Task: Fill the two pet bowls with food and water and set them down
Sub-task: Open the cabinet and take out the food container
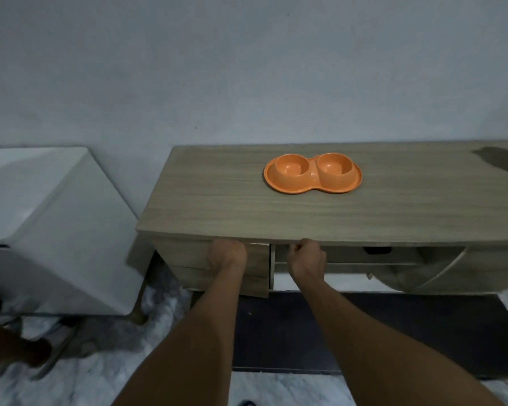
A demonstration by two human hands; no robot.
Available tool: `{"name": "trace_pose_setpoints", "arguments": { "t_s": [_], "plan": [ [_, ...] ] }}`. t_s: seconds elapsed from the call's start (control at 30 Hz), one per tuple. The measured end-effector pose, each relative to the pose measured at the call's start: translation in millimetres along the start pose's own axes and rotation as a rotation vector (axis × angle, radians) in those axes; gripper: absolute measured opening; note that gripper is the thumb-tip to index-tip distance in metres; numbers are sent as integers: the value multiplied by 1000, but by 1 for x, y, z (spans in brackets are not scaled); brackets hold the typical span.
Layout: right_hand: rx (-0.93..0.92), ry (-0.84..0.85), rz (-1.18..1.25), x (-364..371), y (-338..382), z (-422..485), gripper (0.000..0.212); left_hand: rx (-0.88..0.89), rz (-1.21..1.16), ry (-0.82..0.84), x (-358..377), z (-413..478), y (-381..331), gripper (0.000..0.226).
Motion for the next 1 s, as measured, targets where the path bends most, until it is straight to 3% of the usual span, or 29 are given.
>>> {"name": "trace_pose_setpoints", "arguments": {
  "t_s": [0.13,0.23,0.37,0.43,0.5,0.6,0.7,1.0],
  "plan": [
    [140,-16,130,26,1,-10,24,-164,-300,67,4,34,24,32],
    [232,-48,264,51,3,-8,22,-240,-510,244,25,66,33,39],
    [358,-82,475,100,-11,7,33,-314,-707,207,-12,50,23,7],
    [412,-108,581,109,-12,14,30,-307,-773,276,-11,53,20,15],
    [469,-143,650,109,-2,10,23,-335,-843,312,-12,63,19,40],
    [570,-199,797,98,20,-1,28,-362,-899,328,-12,77,16,53],
    [629,-220,962,101,23,-1,27,-371,-930,331,-12,83,13,51],
    [679,-350,1016,116,22,1,28,-485,-982,244,-4,84,14,50]
  ]
}}
Point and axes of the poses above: each hand's wrist, its own z-axis towards the middle knuckle, its own x-axis out of the palm, y = z × x, the point moved 4 cm from there along z, towards the middle knuckle, and after that the axes turned 3 degrees about -x, right-handed, at the moved point
